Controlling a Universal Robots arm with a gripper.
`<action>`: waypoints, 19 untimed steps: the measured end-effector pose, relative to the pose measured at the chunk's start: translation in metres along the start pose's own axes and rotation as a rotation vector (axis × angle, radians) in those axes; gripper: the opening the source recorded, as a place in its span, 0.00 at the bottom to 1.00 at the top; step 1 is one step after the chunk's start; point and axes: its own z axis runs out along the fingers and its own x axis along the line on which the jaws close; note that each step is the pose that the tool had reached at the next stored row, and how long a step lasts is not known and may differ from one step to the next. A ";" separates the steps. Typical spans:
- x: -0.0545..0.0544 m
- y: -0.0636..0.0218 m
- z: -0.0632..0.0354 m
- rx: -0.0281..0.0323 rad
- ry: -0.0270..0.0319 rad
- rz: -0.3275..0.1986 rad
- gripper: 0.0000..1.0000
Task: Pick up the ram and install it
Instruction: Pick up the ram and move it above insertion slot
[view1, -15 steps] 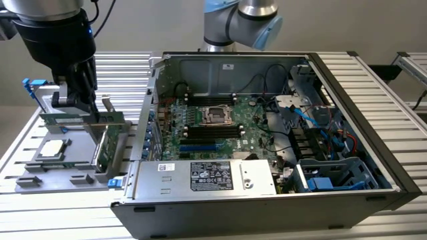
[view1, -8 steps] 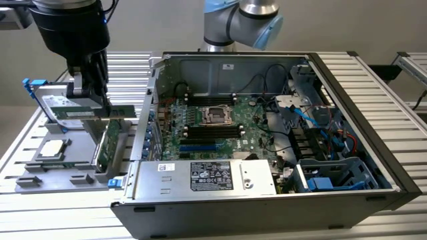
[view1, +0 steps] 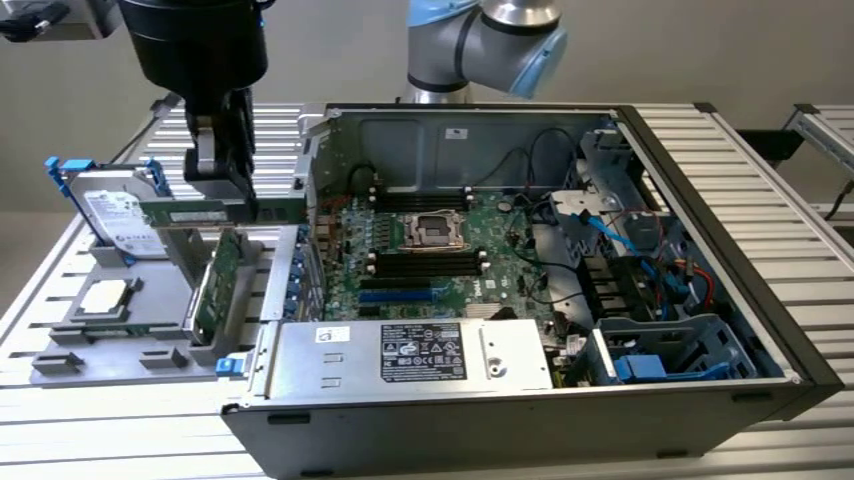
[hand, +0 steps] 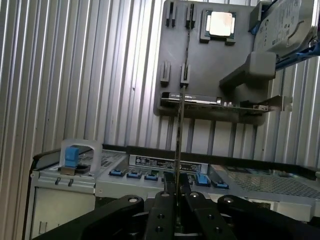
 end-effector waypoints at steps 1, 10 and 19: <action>0.000 -0.0041 -0.0014 -0.0001 0.0000 0.000 0.14; 0.001 -0.0420 -0.0069 -0.0001 -0.0001 0.000 0.14; -0.002 -0.0822 -0.0100 0.0000 -0.0001 0.000 0.14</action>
